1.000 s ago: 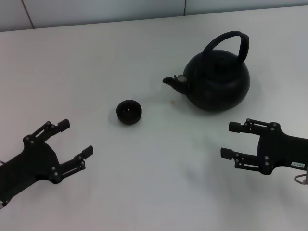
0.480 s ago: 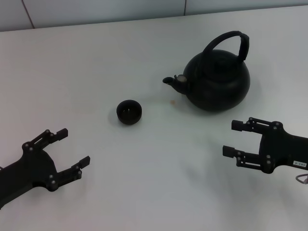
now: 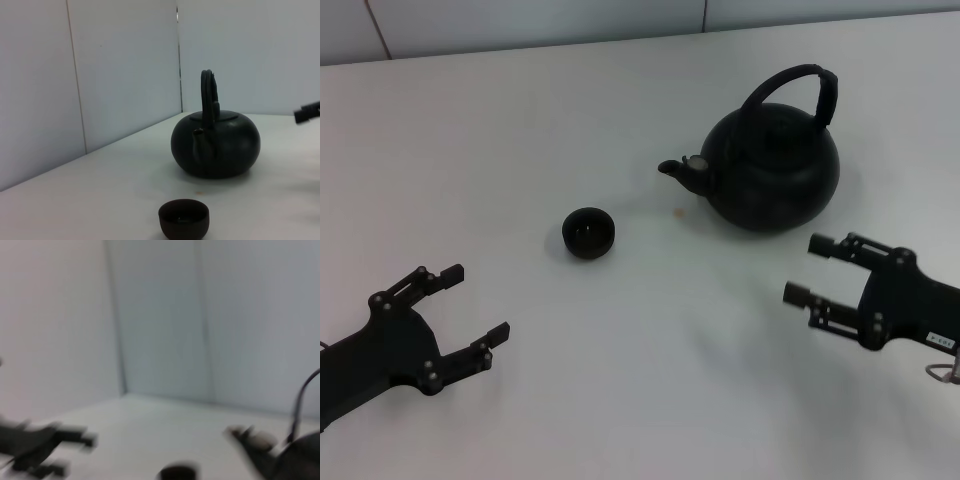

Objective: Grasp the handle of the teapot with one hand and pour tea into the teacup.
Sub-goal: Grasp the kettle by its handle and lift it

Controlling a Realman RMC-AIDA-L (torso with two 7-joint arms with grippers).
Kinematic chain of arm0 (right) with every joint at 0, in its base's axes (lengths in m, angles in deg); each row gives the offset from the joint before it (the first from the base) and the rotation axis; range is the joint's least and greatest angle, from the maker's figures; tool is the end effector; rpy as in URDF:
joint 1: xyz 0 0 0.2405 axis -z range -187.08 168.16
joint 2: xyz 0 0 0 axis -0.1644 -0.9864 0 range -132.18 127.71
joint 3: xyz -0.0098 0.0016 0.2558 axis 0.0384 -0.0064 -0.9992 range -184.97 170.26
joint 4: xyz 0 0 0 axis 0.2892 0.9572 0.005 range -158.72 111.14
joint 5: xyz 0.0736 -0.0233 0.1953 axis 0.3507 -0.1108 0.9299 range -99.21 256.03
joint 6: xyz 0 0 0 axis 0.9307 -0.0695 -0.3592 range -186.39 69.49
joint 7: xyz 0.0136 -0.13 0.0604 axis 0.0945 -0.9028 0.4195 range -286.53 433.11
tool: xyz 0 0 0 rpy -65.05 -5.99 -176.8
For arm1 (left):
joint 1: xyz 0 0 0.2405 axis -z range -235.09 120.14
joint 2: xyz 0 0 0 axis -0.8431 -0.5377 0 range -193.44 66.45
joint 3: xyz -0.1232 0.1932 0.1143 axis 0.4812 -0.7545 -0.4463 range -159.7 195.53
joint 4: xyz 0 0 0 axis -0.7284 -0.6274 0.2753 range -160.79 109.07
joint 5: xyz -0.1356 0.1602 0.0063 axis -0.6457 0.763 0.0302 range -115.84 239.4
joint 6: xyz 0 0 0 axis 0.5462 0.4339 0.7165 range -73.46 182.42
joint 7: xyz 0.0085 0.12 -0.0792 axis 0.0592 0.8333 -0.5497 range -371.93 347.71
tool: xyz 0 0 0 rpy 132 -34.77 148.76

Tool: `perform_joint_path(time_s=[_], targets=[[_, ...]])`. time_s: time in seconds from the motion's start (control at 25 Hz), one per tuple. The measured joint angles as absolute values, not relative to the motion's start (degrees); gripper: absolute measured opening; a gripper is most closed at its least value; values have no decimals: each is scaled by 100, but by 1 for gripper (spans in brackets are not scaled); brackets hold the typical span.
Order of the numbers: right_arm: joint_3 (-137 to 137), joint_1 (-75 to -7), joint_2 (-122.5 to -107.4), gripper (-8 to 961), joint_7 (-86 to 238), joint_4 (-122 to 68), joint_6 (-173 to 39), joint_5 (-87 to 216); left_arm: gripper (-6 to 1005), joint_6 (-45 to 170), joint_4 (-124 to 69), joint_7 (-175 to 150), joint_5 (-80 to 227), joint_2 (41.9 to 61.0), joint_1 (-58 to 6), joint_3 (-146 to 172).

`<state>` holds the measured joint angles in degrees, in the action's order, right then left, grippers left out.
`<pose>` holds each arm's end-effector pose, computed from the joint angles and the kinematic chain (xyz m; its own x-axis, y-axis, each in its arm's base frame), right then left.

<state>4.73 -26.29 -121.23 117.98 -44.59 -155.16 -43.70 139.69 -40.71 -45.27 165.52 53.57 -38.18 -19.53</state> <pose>0.3411 0.2263 -0.0085 0.7216 -0.1677 -0.6717 -0.5131 -0.7809 -0.3563 -0.3333 0.2494 -0.0362 0.8524 0.0507 0.5204 0.3155 -0.8435 -0.4347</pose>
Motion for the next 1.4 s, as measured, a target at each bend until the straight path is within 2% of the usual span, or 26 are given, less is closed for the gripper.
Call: perform_joint_path(time_s=[0.56, 1.08, 1.4], targets=[[-3534, -2036, -12189, 722, 8460, -1583, -14338, -4361, 859, 13966, -4115, -4668, 16548, 5357, -3806, -1952], [-3647, -2208, -12161, 717, 8343, -1546, -14140, -4361, 859, 13974, -4133, -4674, 16548, 5372, -3804, -1947], [-3660, -2610, -12144, 716, 8393, -1816, -13835, -4363, 859, 13960, -4135, -4674, 16529, 5387, -3794, -1912]])
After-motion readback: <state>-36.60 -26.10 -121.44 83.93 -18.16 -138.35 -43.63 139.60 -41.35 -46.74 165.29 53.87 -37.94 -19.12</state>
